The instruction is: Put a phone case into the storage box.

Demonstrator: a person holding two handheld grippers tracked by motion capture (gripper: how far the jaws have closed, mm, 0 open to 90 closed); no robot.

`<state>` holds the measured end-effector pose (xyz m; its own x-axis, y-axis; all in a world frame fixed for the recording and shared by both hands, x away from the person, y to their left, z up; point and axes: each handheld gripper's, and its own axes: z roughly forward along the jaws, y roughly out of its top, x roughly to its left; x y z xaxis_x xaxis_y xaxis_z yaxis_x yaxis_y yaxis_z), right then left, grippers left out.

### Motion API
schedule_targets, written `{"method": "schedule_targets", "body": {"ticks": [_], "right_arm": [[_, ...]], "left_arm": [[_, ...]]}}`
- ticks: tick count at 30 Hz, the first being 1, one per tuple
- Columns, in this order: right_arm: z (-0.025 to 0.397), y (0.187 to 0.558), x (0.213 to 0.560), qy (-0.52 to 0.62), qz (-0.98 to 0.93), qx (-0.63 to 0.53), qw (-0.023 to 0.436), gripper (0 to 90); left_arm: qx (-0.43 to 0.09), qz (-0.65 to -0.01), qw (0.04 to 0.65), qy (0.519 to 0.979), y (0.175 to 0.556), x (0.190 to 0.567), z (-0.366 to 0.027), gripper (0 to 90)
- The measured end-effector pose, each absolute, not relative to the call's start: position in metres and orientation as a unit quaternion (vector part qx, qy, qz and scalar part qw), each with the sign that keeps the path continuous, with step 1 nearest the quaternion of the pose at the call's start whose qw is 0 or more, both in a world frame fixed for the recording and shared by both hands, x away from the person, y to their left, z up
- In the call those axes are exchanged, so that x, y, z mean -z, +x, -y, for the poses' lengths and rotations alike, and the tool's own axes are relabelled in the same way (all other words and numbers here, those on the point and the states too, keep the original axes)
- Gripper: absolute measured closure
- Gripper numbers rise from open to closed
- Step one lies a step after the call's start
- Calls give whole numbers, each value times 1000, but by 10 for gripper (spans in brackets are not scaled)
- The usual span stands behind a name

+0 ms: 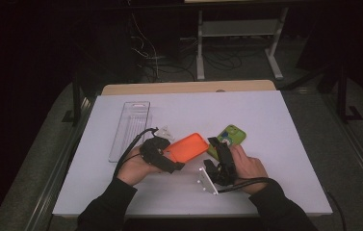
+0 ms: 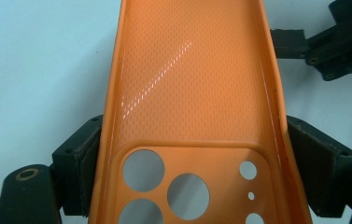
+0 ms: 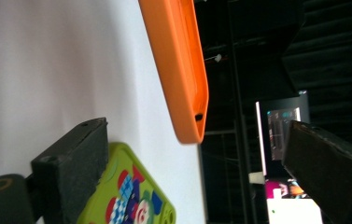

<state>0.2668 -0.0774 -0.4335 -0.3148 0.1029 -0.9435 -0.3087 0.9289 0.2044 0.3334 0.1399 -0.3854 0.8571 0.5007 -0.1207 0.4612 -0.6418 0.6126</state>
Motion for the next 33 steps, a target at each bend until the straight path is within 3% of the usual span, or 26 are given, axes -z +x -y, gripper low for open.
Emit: {"method": "schedule_targets", "body": {"ticks": [11,19,23,33], "right_arm": [[58,268,444,-94,-768,-169,610,198],[49,268,450,-107,-763,-154,619,363],[49,265,448,-112,-760,-160,620,500],[48,262,449,-123,-764,-159,614,678]], "left_arm": [[-27,-267,330,905,333,385,-139,157],[-31,-254,323,911,333,386,-139,157],[-31,-254,323,911,333,386,-138,157],[-28,-259,328,908,332,387,-136,157]]}}
